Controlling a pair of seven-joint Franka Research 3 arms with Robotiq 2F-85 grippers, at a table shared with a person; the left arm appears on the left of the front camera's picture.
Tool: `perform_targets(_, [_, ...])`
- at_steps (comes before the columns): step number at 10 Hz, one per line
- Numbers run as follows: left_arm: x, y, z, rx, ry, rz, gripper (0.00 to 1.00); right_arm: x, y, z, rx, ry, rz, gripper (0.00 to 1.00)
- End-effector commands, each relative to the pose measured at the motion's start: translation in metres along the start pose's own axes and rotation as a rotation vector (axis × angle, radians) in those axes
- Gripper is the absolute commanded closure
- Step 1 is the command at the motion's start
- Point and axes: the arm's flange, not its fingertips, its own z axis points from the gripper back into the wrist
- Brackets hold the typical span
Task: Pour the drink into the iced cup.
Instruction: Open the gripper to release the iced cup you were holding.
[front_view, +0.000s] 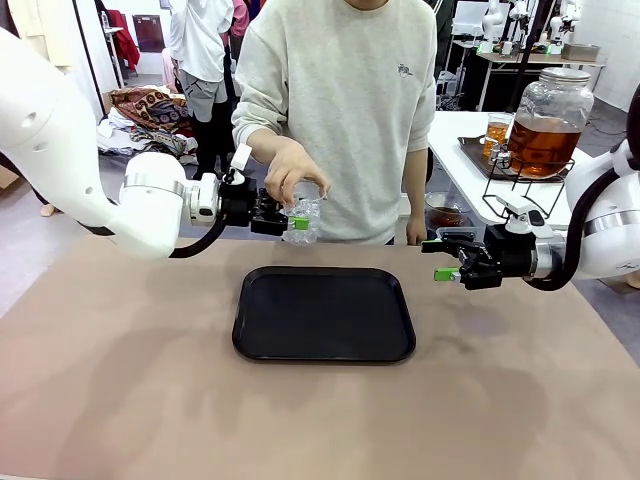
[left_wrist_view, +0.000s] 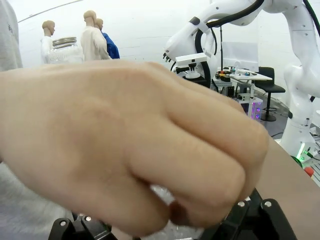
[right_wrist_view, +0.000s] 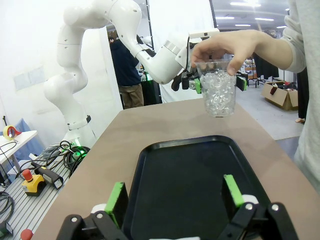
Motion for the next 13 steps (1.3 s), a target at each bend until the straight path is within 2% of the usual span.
perform_targets(1, [0.0,-0.008,0.014,-0.003,-0.016,0.01,0.0,0.003,-0.003,-0.002,-0.005,0.001,-0.001,0.0])
perform_targets(5, [-0.01,-0.032,0.068,0.043,-0.012,0.05,0.0,0.003,-0.003,-0.002,-0.005,0.001,-0.001,0.0])
perform_targets(9, [-0.028,-0.077,0.121,0.056,0.049,0.035,0.0,0.003,-0.003,-0.002,-0.005,0.001,-0.001,0.0])
perform_targets(13, [-0.048,-0.096,0.159,0.073,-0.016,-0.001,0.0,0.003,-0.003,-0.002,-0.005,0.001,-0.001,0.0])
